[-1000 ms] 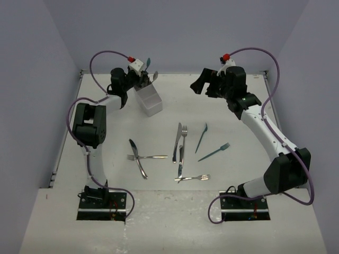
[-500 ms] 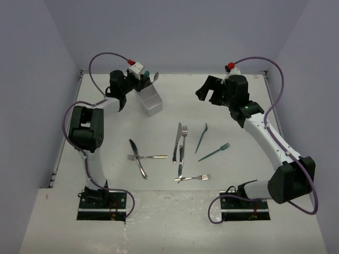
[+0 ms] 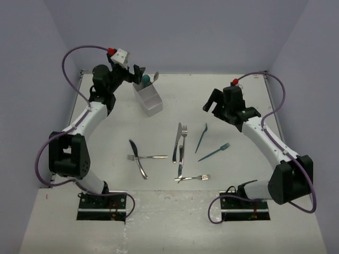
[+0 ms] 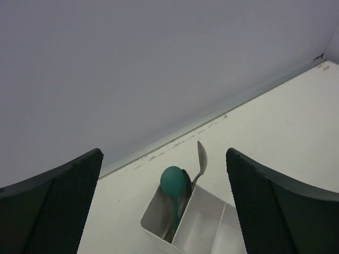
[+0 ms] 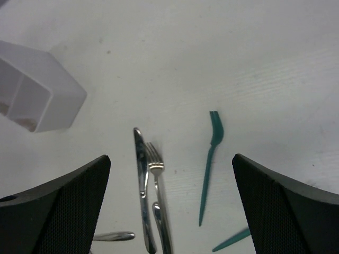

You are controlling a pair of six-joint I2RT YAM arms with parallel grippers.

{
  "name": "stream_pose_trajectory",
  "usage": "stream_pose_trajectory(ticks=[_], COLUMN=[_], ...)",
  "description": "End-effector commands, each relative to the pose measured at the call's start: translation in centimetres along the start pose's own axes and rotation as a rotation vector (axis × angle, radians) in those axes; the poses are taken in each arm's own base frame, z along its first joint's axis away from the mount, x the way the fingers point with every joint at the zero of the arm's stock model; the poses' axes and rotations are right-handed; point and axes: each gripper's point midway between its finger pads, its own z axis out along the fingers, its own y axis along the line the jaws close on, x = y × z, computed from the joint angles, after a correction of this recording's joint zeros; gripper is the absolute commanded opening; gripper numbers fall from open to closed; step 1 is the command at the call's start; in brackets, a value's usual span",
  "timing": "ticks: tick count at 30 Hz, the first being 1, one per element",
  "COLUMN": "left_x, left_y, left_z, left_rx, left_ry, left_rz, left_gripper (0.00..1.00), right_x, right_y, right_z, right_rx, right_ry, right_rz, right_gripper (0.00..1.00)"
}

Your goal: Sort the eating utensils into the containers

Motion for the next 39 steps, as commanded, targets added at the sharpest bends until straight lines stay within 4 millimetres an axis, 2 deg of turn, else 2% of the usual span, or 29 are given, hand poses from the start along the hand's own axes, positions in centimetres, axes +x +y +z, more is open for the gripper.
stream_pose_trajectory(ticks=[1, 2, 3, 4, 5, 6, 7, 9, 10, 12, 17, 25, 28, 29, 31, 32, 34, 35, 36, 38, 39], left_x=[-2.6, -2.4, -1.9, -1.1, -1.6, -1.1, -0.4, -0.3, 0.3, 0.0, 0.3, 0.2, 0.1, 0.3, 0.2, 0.3, 0.4, 0.5, 0.6, 0.8, 1.0], left_y=[0.8, 0.5, 0.5, 0.2, 0.0, -0.1, -0.3, -0.4, -0.4, -0.5, -0.7, -0.4, -0.3, -0.4, -0.7, -0.9, -1.9, -2.3, -2.8, -5.3, -6.3], left_z=[-2.7, -3.1, -3.7, -4.2, -4.8, -5.2, -5.6, -6.4, -6.8, -7.3, -7.5, -7.5, -7.5, -7.5, -7.4, -7.4, -7.3, -7.3, -7.4, -7.5, -7.6], left_rx=[-0.127, -0.128, -0.152, -0.158, -0.161, -0.173, -0.179, -0.195, -0.202, -0.210, -0.203, -0.217, -0.215, -0.213, -0.192, -0.179, -0.131, -0.109, -0.083, 0.049, 0.097], left_ry=[0.020, 0.034, 0.058, 0.078, 0.071, 0.090, 0.109, 0.123, 0.135, 0.125, 0.130, 0.122, 0.120, 0.123, 0.127, 0.129, 0.138, 0.146, 0.152, 0.169, 0.175], left_rz=[-0.188, -0.220, -0.273, -0.295, -0.304, -0.326, -0.333, -0.337, -0.338, -0.334, -0.336, -0.313, -0.306, -0.307, -0.305, -0.309, -0.327, -0.337, -0.345, -0.364, -0.370], left_gripper=[1.00, 1.00, 1.00, 1.00, 1.00, 1.00, 1.00, 1.00, 1.00, 1.00, 1.00, 1.00, 1.00, 1.00, 1.00, 1.00, 1.00, 1.00, 1.00, 1.00, 1.00], right_x=[2.4, 1.8, 3.8, 4.2, 3.7, 5.2, 5.5, 6.9, 7.3, 8.6, 10.9, 14.1, 15.0, 14.8, 14.7, 13.7, 13.0, 11.6, 11.0, 9.6, 9.0], right_y=[-3.6, -3.0, -3.3, -3.5, -3.1, -4.4, -4.7, -5.4, -5.5, -5.4, -5.6, -7.4, -7.6, -7.5, -7.2, -6.4, -5.6, -4.3, -3.9, -1.9, -0.6], right_z=[2.2, 1.9, 3.0, 3.5, 4.0, 4.9, 5.3, 6.1, 6.3, 6.7, 7.9, 7.8, 7.5, 7.3, 7.0, 7.0, 6.8, 6.6, 6.4, 6.4, 5.5], right_rx=[0.261, 0.265, 0.325, 0.367, 0.390, 0.464, 0.484, 0.511, 0.506, 0.484, 0.495, 0.567, 0.561, 0.558, 0.532, 0.494, 0.437, 0.386, 0.363, 0.258, 0.181], right_ry=[0.070, 0.049, 0.103, 0.115, 0.108, 0.153, 0.163, 0.204, 0.217, 0.255, 0.326, 0.417, 0.434, 0.426, 0.413, 0.374, 0.343, 0.294, 0.277, 0.227, 0.208], right_rz=[0.038, 0.018, -0.034, -0.047, -0.041, -0.050, -0.047, -0.044, -0.042, -0.027, -0.023, 0.005, 0.000, -0.004, -0.039, -0.042, -0.076, -0.068, -0.074, -0.112, -0.122], right_gripper=[0.99, 0.99, 0.99, 0.99, 0.99, 0.99, 0.99, 0.97, 0.97, 0.93, 0.84, 0.55, 0.31, 0.19, 0.08, 0.00, 0.00, 0.00, 0.00, 0.00, 0.00])
